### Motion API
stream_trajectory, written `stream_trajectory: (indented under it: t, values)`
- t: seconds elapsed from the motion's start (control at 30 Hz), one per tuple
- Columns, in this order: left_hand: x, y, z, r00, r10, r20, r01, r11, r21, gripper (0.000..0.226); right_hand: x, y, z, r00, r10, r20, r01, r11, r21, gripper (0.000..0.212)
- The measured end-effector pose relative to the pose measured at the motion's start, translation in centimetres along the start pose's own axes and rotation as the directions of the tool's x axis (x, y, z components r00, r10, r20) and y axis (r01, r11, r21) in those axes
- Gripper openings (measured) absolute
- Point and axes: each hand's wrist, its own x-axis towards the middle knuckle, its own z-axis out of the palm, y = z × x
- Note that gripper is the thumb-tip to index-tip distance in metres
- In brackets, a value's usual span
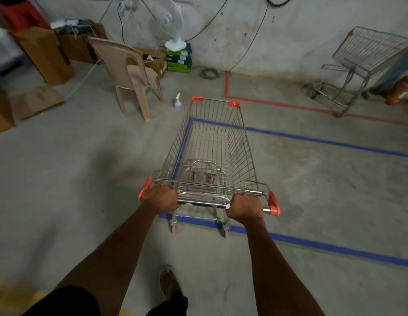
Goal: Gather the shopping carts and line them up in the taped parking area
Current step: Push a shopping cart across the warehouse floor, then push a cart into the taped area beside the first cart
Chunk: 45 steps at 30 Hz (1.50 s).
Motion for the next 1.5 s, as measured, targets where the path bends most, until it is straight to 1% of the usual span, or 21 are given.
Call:
stream_trajectory:
  t: [0.07, 0.17, 0.23, 0.37, 0.5, 0.67, 0.8, 0.87, 1.0, 1.13, 1.23, 1.3, 1.37, 1.4, 1.43, 1.5]
  values:
    - [2.7, -0.6, -1.1, 1.0, -0.001, 0.008, 0.001, 1.0, 0.005, 0.078, 2.4, 0.1, -0.8, 1.0, 0.008, -0.01, -0.008, 1.0, 0.01, 0.029]
    - [6.6, -1.4, -2.8, 1.0, 0.007, 0.007, -0.007, 1.0, 0.012, 0.073, 6.3, 0.5, -1.4, 0.998, 0.021, -0.053, -0.021, 1.0, -0.007, 0.029]
    - [9.0, -1.9, -3.7, 1.0, 0.018, -0.001, -0.018, 1.0, 0.017, 0.074, 8.9, 0.9, -1.8, 0.997, 0.031, -0.074, -0.031, 1.0, 0.002, 0.029]
    - [13.1, -2.6, -5.1, 0.999, 0.034, -0.014, -0.034, 0.999, 0.03, 0.081, 13.1, 1.6, -2.6, 0.997, 0.031, -0.071, -0.031, 0.999, 0.008, 0.026]
    - [16.0, -2.9, -6.3, 0.999, 0.03, -0.012, -0.03, 0.999, 0.03, 0.078, 16.3, 2.5, -3.3, 0.998, 0.008, -0.06, -0.008, 1.0, 0.002, 0.025]
    - [18.0, -2.3, -7.2, 1.0, 0.013, 0.023, -0.014, 1.0, 0.018, 0.077, 18.6, 3.9, -3.9, 0.999, -0.003, -0.046, 0.004, 0.999, 0.033, 0.022]
    - [19.0, -2.2, -7.3, 1.0, 0.01, 0.005, -0.01, 0.999, 0.03, 0.077, 19.6, 4.2, -4.3, 0.999, -0.031, -0.043, 0.032, 0.999, 0.03, 0.024]
    - [19.3, -2.2, -7.2, 1.0, 0.01, 0.002, -0.01, 0.999, 0.036, 0.074, 19.9, 4.4, -4.3, 0.999, -0.027, -0.045, 0.029, 0.999, 0.032, 0.027]
    - [19.3, -2.2, -7.4, 1.0, 0.008, -0.018, -0.007, 0.999, 0.05, 0.07, 20.1, 4.6, -4.2, 0.999, -0.021, -0.037, 0.023, 0.999, 0.047, 0.023]
    - [19.5, -2.0, -7.6, 1.0, 0.015, 0.002, -0.015, 1.0, 0.019, 0.057, 20.2, 4.9, -3.7, 0.997, -0.039, -0.073, 0.042, 0.999, 0.034, 0.027]
    - [19.8, -1.7, -8.7, 0.992, 0.1, 0.074, -0.096, 0.994, -0.056, 0.041, 20.3, 5.2, -3.6, 0.992, -0.067, -0.106, 0.073, 0.996, 0.052, 0.035]
    - [20.2, -1.4, -8.8, 0.977, 0.187, 0.105, -0.18, 0.981, -0.07, 0.04, 20.1, 5.2, -3.8, 0.991, -0.096, -0.09, 0.104, 0.991, 0.085, 0.039]
    - [21.6, -1.2, -8.9, 0.947, 0.279, 0.157, -0.271, 0.96, -0.072, 0.047, 20.0, 5.2, -4.5, 0.989, -0.129, -0.076, 0.14, 0.979, 0.15, 0.038]
    - [22.7, -0.7, -9.4, 0.929, 0.33, 0.167, -0.322, 0.944, -0.073, 0.054, 19.8, 5.5, -5.1, 0.986, -0.138, -0.089, 0.152, 0.972, 0.179, 0.037]
    - [23.9, 0.2, -10.0, 0.911, 0.379, 0.164, -0.37, 0.925, -0.086, 0.063, 19.6, 6.0, -5.4, 0.984, -0.138, -0.114, 0.16, 0.965, 0.209, 0.037]
    - [25.7, 2.9, -12.0, 0.876, 0.47, 0.11, -0.45, 0.878, -0.166, 0.082, 19.0, 7.4, -5.8, 0.976, -0.121, -0.179, 0.16, 0.962, 0.222, 0.041]
